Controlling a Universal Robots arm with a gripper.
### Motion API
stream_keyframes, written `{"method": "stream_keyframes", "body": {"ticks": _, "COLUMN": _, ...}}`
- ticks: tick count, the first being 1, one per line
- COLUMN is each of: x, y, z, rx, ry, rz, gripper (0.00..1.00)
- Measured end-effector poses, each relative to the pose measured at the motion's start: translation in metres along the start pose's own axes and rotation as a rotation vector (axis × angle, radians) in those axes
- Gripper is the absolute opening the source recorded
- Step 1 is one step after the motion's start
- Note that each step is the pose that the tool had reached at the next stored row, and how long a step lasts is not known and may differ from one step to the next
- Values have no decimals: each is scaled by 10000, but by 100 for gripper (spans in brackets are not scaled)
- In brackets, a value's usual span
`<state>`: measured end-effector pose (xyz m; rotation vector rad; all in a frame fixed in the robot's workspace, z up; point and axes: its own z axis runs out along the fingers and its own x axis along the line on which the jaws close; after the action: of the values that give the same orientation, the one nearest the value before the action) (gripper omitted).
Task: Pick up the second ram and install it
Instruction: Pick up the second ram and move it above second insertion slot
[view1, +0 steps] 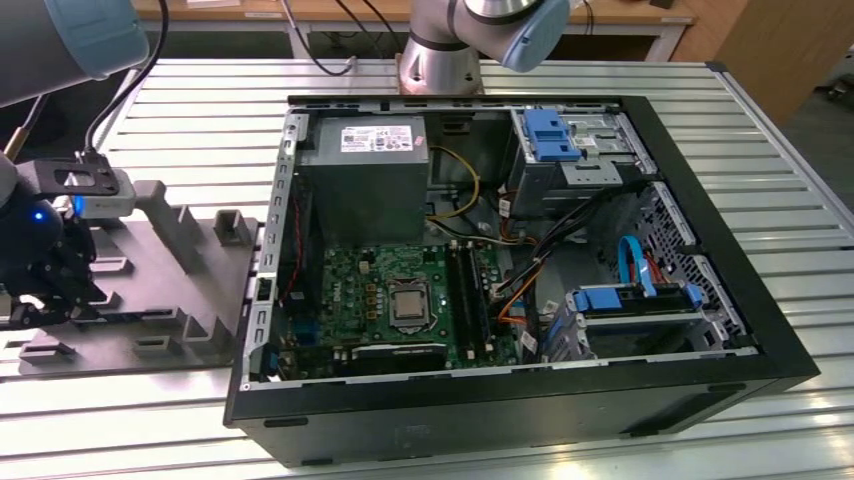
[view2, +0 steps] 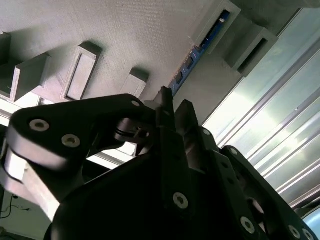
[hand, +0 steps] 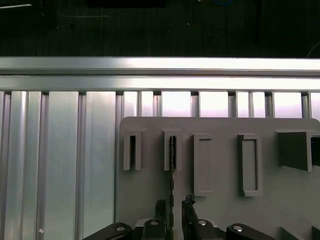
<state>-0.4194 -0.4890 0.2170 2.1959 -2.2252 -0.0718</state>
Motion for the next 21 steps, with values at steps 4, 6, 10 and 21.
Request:
{"method": "stream_keyframes", "body": {"ticks": 4, "x": 0, "y": 0, "z": 0, "rx": 0, "ry": 1, "rz": -2, "gripper": 35}}
{"method": "stream_keyframes", "body": {"ticks": 6, "x": 1, "y": 1, "z": 1, "rx": 2, "ry": 1, "rz": -11, "gripper": 35}}
{"method": "stream_keyframes", "body": {"ticks": 10, "x": 4, "y": 4, "z": 20, "rx": 26, "ry": 7, "rz": -138, "gripper": 35}}
{"method": "stream_keyframes", "body": {"ticks": 21, "x": 14, "y": 23, "z": 78, "rx": 180, "ry": -42, "rz": -415, "gripper": 35}}
